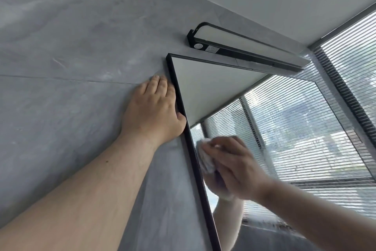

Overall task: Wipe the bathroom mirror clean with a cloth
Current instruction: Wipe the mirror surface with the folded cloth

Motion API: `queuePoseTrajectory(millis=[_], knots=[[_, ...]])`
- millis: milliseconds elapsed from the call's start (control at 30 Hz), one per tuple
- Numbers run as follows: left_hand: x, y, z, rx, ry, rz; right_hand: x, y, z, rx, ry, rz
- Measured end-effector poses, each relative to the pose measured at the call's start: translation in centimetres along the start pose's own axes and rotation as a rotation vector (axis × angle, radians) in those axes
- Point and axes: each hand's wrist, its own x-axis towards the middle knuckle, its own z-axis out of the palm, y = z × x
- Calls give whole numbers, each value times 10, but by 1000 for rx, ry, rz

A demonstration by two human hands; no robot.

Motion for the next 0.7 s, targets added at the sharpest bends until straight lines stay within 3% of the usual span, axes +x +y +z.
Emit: queuePoseTrajectory(millis=[100, 233, 300, 400, 567, 700], knots=[[-1, -1, -2, -27, -17, 11, 54, 37, 12, -76, -12, 109], [1, -7, -6, -61, -108, 103, 123, 76, 20, 22, 81, 549], [2, -11, -7, -69, -153, 142, 144, 83, 22, 134, 108, 680], [2, -13, -7, -52, -193, 177, 146, 61, 25, 197, 149, 661], [4, -13, -4, -44, -185, 184, 127, 24, 31, 199, 41, 436], [4, -12, -1, -17, -173, 187, 143, 44, 35, 170, 91, 463]])
